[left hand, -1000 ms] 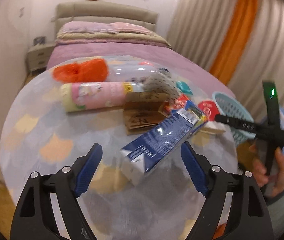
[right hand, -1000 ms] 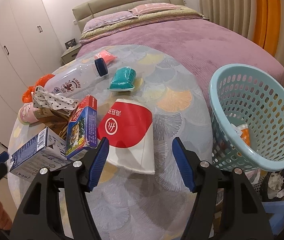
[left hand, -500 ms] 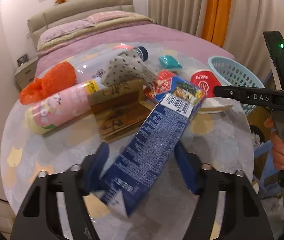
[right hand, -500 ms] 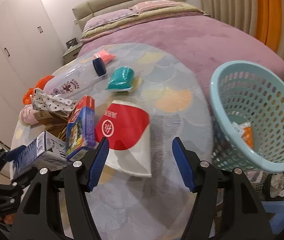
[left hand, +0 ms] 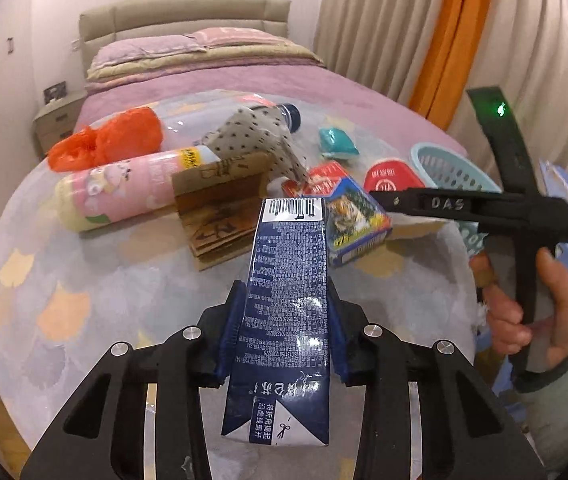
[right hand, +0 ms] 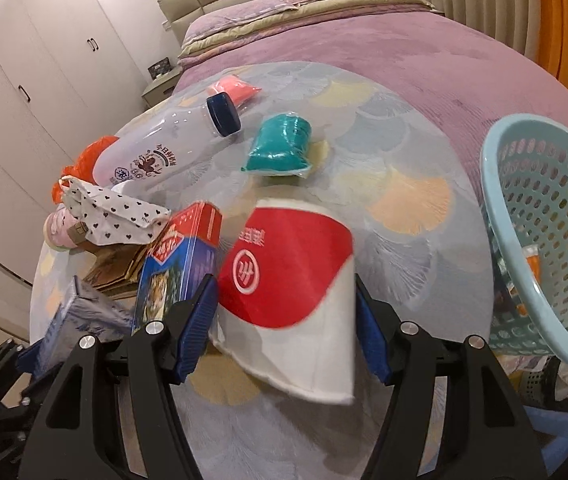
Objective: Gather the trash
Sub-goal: 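Grasp the dark-blue milk carton with the left tool while the right tool grasps the red-white paper cup, then carry the carton and cup over the blue basket and open both tools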
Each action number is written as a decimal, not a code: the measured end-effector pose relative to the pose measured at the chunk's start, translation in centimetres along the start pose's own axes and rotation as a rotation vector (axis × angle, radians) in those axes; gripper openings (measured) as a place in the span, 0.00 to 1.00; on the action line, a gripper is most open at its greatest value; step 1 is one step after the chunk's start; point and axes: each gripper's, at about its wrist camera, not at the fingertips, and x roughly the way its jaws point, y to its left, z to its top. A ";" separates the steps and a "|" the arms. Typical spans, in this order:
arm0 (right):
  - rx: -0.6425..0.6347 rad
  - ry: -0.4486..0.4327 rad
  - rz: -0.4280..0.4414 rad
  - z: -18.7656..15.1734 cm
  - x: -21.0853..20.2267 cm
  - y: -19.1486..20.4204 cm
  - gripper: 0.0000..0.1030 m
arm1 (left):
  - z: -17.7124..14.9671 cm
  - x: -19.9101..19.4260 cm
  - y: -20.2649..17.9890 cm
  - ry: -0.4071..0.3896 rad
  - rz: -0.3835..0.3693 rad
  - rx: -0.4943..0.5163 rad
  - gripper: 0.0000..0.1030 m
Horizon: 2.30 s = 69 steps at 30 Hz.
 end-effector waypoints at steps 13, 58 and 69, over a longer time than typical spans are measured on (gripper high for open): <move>-0.010 -0.070 0.006 0.0 -2.2 -0.1 0.23 | 0.8 -1.0 -0.6 -0.055 -0.026 -0.025 0.35; 0.400 -0.174 -0.231 -2.2 -10.5 -22.8 0.25 | 12.1 12.4 -23.2 -0.005 -0.289 0.150 0.35; 0.457 -0.168 -0.249 -3.5 -10.1 -25.6 0.45 | 12.0 13.9 -23.8 -0.004 -0.282 0.124 0.51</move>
